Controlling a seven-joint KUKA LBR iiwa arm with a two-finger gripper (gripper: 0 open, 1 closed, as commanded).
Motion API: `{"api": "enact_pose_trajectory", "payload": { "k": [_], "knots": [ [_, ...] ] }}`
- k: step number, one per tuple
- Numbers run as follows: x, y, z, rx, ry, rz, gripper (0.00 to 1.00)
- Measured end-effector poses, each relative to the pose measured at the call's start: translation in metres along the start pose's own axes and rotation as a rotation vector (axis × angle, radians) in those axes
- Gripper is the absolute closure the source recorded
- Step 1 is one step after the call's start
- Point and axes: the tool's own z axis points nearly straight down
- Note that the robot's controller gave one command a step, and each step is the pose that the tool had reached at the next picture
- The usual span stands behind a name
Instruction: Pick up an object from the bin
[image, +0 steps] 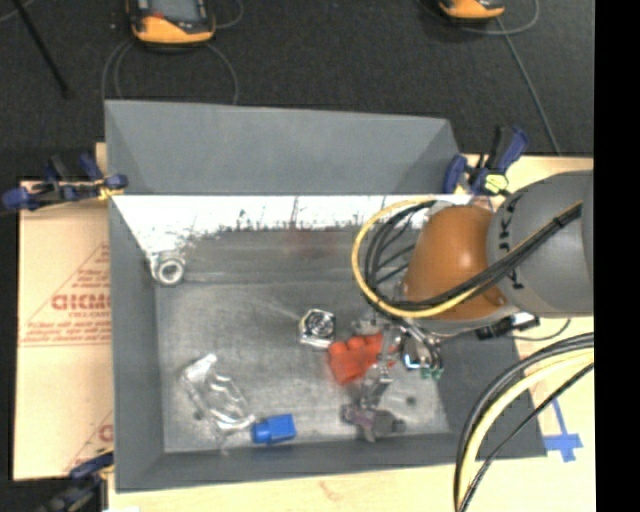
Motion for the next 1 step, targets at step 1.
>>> {"api": "enact_pose_trajectory", "payload": {
  "k": [1],
  "knots": [
    [-0.0025, 0.0007, -0.0021, 0.000, 0.008, 0.000, 0.00]
  ]
}}
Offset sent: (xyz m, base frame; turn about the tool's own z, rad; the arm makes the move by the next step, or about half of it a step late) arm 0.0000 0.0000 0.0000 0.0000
